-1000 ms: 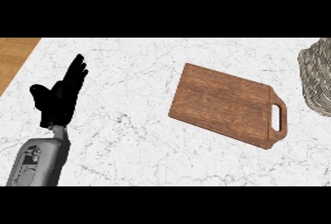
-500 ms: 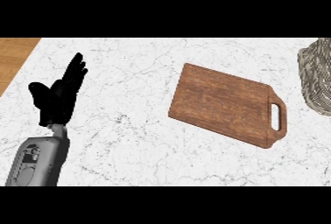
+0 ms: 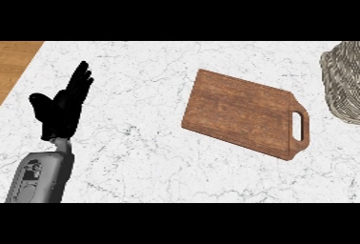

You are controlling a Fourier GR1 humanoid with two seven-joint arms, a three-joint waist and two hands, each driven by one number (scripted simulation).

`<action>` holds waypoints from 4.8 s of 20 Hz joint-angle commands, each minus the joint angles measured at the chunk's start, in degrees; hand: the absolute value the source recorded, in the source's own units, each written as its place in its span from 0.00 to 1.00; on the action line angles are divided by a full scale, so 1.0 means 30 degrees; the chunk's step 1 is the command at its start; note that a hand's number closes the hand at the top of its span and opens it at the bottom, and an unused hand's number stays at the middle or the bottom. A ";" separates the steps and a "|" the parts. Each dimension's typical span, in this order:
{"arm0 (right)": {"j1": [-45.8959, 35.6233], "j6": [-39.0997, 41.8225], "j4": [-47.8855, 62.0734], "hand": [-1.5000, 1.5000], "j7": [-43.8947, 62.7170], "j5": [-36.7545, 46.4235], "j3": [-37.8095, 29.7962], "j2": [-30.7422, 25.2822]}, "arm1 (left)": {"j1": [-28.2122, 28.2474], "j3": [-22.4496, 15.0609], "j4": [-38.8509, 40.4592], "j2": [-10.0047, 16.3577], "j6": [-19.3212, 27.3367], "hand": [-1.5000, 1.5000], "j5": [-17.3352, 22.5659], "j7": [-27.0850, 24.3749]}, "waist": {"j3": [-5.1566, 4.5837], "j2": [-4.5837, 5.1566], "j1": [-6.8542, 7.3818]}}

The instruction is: Pick the tomato from the cutting board and place it in the basket

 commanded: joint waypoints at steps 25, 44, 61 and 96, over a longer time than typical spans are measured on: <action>0.0581 0.8519 0.2218 1.00 -0.0542 0.4814 0.4926 -0.2245 | -0.0011 0.0086 -0.0161 0.0213 -0.0095 0.50 -0.0056 0.0302 | 0.0006 -0.0180 -0.0076; 0.2047 1.1567 0.2107 1.00 -0.1245 0.2843 0.3317 -0.2109 | 0.0319 0.0110 0.0176 -0.0148 0.0134 0.50 -0.0095 -0.0098 | 0.0046 -0.0040 -0.0312; 0.3286 1.3106 0.1930 1.00 -0.1399 0.2110 0.2805 -0.1751 | 0.0397 0.0523 -0.0294 0.0374 -0.0238 0.50 0.0253 0.0193 | 0.0050 -0.0291 -0.0427; 0.4331 0.3222 -0.2809 0.00 0.1336 -0.0304 -0.0472 -0.1032 | 0.0162 0.0241 -0.0626 0.0203 0.0269 0.50 -0.0286 0.0945 | 0.0034 -0.0511 -0.0946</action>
